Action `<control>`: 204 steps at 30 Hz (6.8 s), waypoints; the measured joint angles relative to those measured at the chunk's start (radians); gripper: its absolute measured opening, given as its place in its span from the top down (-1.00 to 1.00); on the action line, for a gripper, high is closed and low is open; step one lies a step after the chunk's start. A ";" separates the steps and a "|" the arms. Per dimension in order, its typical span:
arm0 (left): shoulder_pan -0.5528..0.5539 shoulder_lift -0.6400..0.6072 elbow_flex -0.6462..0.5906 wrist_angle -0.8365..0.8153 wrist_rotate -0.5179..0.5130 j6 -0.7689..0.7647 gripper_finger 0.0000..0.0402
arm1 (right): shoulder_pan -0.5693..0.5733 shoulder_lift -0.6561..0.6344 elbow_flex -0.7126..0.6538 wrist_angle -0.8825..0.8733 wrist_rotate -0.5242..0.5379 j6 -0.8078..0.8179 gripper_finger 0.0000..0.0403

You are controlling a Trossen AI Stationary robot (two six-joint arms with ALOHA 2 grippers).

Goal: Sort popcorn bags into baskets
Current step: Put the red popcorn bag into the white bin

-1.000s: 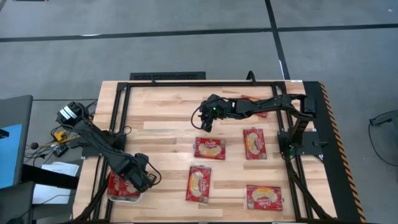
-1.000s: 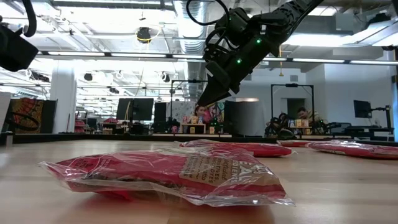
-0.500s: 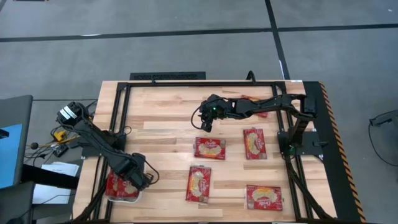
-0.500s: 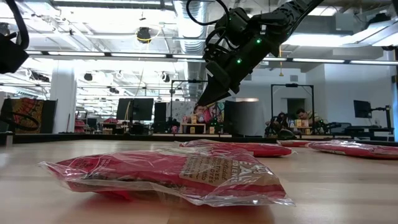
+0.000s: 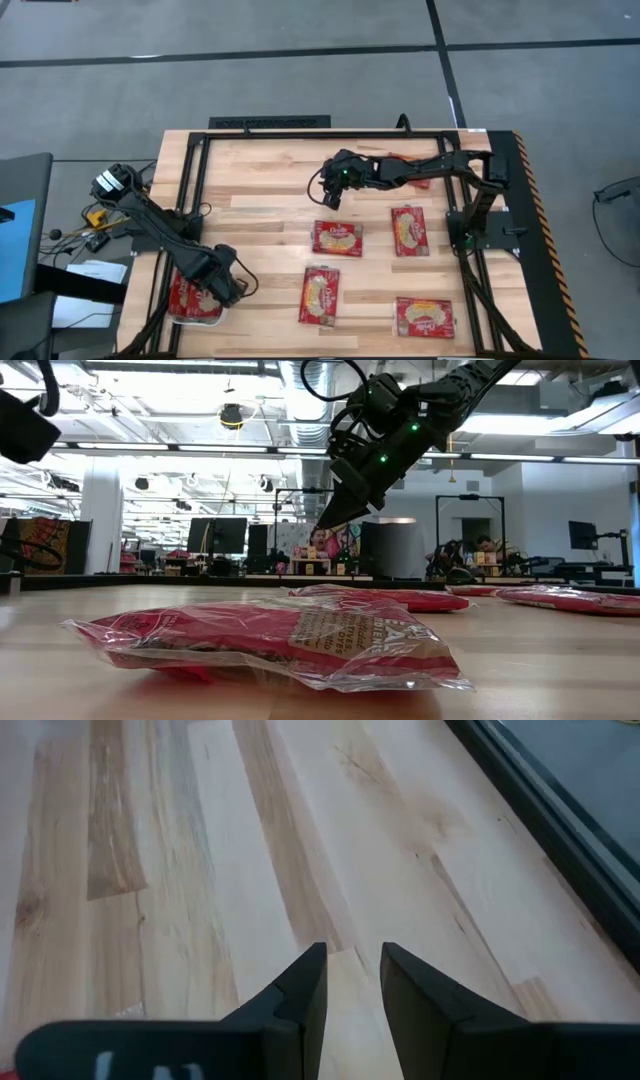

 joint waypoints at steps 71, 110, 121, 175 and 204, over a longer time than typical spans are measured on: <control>-0.087 0.056 0.089 -0.251 0.160 -0.162 0.47 | -0.004 0.000 0.001 0.022 -0.003 0.000 0.41; -0.099 0.058 -0.051 -0.098 0.226 -0.070 0.99 | -0.004 0.000 0.001 0.033 -0.003 0.000 0.41; -0.060 0.057 0.174 -0.445 0.134 0.056 1.00 | 0.002 0.000 0.001 0.056 -0.006 0.025 0.41; 0.448 -0.131 0.126 -0.111 -0.659 1.043 0.09 | 0.155 0.034 -0.062 -0.412 -0.238 0.196 0.35; 0.920 -0.145 -0.248 0.974 -0.268 1.633 0.09 | 0.280 0.046 -0.181 0.274 0.393 -0.494 0.98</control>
